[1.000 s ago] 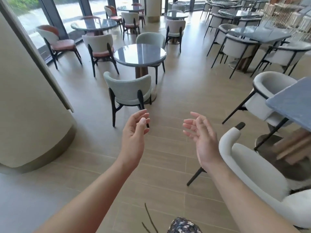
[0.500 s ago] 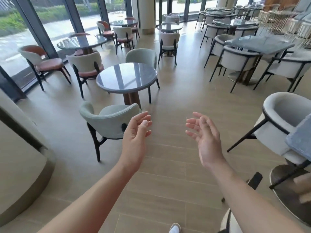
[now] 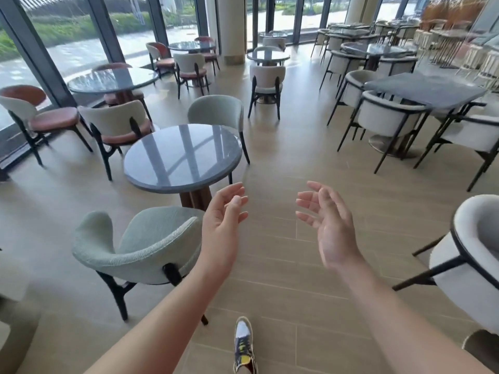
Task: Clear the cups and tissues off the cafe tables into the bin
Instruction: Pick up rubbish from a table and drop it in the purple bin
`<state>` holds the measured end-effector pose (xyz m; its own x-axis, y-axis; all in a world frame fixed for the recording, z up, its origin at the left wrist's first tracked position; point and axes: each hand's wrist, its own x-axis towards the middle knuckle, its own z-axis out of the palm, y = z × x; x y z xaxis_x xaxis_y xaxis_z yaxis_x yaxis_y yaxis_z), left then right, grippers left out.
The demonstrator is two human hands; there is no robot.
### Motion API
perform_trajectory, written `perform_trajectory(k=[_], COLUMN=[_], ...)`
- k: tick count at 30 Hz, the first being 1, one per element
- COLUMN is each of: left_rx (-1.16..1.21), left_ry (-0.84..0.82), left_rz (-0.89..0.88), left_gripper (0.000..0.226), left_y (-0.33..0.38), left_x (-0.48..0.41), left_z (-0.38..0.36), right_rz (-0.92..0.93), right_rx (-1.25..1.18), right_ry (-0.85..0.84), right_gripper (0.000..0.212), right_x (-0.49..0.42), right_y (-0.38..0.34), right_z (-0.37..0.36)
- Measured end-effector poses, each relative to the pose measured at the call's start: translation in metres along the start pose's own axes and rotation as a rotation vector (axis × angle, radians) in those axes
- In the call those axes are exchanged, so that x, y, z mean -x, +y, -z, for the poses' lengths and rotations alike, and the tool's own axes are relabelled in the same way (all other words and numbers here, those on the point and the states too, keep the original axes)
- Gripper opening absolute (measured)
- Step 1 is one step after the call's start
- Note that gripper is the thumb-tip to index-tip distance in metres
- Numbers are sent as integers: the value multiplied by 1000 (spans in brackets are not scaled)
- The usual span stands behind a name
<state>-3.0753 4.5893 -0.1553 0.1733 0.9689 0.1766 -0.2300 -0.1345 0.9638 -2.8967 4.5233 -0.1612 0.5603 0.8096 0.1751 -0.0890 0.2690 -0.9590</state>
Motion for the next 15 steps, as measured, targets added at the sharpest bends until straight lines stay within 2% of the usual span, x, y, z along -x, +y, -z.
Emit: perform_trajectory(k=[5,7,10,15], left_rx=[8,12,4,-6], left_ry=[-52,-72,-83,-91], left_rz=[14,-2,-2,7], left_gripper=[29,30,31,33], left_y=[-37,-43,-48,-74], left_x=[-136,-192,-273,-386], left_z=[-41,-54,-72,-107], right_rz=[-2,14,20,15], right_rx=[1,-4,-2,-20], right_ry=[44,69,89,75], right_gripper=[43,50,70,72], right_x=[-137,-192,-268,-384], right_y=[27,31,41,73], right_z=[-12,-18,-26,-32])
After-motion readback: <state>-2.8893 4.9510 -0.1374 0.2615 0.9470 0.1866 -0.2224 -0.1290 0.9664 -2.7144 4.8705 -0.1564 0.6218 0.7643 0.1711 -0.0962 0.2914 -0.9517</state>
